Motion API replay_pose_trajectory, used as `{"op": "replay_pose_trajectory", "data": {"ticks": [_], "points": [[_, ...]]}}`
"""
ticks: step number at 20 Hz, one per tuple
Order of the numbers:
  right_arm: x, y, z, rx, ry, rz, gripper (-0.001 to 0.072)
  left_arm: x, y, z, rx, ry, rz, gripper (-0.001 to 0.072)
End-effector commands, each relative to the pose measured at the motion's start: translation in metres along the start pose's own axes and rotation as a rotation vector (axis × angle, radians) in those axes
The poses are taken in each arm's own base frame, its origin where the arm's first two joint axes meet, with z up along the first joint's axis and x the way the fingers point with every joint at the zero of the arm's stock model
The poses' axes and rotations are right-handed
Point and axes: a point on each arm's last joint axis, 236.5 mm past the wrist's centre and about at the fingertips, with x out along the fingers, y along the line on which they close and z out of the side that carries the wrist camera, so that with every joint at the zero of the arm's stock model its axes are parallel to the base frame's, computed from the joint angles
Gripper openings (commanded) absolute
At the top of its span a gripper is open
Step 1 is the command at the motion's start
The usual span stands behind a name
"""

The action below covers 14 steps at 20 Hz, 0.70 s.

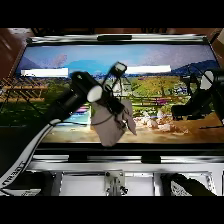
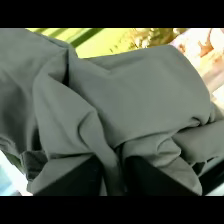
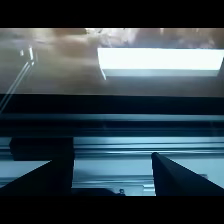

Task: Fold the shirts.

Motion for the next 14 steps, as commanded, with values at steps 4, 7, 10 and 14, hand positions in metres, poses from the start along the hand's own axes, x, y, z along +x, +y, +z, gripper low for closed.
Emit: {"op": "replay_pose_trajectory", "data": {"ticks": [4, 7, 10, 14], "points": [[0.001, -0.006, 0.009, -0.081, -0.038, -0.007, 0.0594, -0.019, 0.002, -0.041, -0.005, 0.15, -0.017, 0.0689], [0.008, -0.008, 0.008, -0.073, -0.03, 0.01, 0.0594, -0.063, 0.063, -0.062, -0.094, 0.194, 0.002, 0.0663], [0.032, 0.018, -0.012, -0.025, 0.034, 0.279, 0.0594, -0.064, 0.094, -0.109, -0.293, 0.257, -0.097, 0.0667], [0.042, 0.055, -0.014, 0.122, 0.004, 0.68, 0.0594, -0.012, 0.095, -0.185, -0.472, 0.369, -0.253, 0.0667]]}}
